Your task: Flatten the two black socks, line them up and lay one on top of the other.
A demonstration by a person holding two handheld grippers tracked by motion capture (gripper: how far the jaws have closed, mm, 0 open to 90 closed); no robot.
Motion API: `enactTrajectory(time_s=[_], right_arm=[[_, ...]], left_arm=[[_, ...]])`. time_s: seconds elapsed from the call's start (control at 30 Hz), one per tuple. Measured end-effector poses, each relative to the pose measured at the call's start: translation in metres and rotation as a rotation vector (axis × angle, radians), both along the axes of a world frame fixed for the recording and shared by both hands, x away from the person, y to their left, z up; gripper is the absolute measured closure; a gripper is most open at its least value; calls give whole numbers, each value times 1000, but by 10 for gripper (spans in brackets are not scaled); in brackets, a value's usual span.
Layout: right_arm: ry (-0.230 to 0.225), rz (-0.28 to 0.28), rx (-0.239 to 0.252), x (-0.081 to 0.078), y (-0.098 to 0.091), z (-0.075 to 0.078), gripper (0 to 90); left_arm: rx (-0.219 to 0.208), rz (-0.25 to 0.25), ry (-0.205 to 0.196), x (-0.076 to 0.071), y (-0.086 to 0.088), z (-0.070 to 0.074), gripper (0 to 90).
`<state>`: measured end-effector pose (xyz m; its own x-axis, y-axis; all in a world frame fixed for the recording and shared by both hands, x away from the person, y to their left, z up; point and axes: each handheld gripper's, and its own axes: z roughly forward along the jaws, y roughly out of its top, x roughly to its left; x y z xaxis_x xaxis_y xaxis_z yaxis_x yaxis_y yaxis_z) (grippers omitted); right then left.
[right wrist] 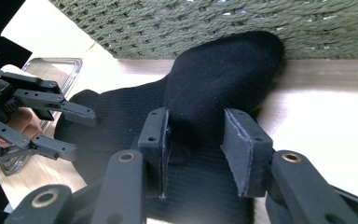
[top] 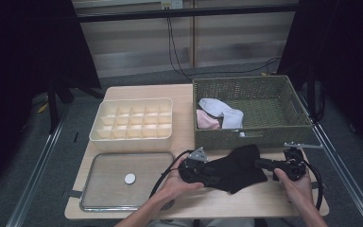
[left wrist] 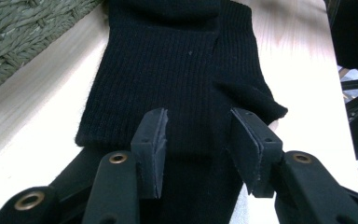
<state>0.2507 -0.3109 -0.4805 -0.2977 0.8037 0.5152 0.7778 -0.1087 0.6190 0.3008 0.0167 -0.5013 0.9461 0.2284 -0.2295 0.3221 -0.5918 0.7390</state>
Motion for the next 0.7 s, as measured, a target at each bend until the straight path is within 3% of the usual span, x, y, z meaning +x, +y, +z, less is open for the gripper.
enactTrajectory(time_s=[0.07,0.1,0.33,0.43,0.53,0.6,0.7], right_arm=[[1,1,1,0,0,0,610],[2,0,3,1,0,0,610],[-1,-3,6,1,-1,0,613],[-14,-6,12,0,-3,3,613],[-31,-20,12,0,-7,7,600],[-37,-40,-1,2,-10,8,587],[-17,-45,5,7,-11,6,555]], left_arm=[[20,12,-15,0,-1,1,585],[20,18,-20,1,-1,1,649],[44,58,10,6,-2,2,823],[62,64,24,6,-1,4,849],[42,71,59,10,0,4,854],[48,73,59,10,1,5,856],[40,81,66,12,2,5,857]])
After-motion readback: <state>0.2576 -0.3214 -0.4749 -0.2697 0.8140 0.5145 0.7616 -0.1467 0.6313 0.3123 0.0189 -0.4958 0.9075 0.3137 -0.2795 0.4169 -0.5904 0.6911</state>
